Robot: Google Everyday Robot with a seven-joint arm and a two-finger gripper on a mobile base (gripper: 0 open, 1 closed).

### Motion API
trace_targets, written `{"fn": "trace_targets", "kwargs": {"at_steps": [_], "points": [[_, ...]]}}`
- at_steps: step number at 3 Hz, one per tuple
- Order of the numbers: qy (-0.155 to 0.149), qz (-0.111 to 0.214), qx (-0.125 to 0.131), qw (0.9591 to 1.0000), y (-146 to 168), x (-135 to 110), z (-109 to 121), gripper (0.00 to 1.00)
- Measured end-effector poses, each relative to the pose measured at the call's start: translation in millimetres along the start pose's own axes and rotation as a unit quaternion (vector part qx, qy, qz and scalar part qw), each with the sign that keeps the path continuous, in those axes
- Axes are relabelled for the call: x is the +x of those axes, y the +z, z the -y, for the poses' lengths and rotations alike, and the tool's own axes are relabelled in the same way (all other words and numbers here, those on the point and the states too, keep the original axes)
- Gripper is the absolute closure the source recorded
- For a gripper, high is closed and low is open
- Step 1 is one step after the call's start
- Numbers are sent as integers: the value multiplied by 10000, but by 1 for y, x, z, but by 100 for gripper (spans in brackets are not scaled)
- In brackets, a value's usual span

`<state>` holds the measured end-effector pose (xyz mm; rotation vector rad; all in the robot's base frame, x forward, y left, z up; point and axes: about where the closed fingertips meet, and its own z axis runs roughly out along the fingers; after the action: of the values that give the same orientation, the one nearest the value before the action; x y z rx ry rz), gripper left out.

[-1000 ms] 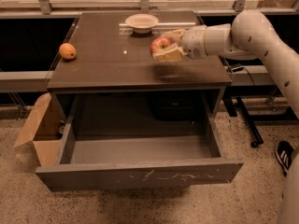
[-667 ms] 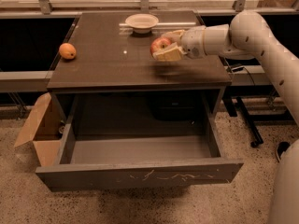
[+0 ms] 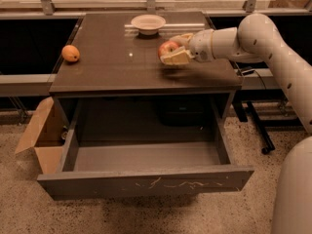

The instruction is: Pick apple from top drawer and place on counter

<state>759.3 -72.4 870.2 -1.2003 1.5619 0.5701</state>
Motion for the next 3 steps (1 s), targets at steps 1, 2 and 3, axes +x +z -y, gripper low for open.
{"fn": "trace_targets", "kwargs": {"at_steps": [1,2,3], "points": [[71,-28,-49,10000,2,4,1,0],[43,15,-15,10000,-2,2,0,0],[-105,218,149,9996,-22,-7,-5,0]]}}
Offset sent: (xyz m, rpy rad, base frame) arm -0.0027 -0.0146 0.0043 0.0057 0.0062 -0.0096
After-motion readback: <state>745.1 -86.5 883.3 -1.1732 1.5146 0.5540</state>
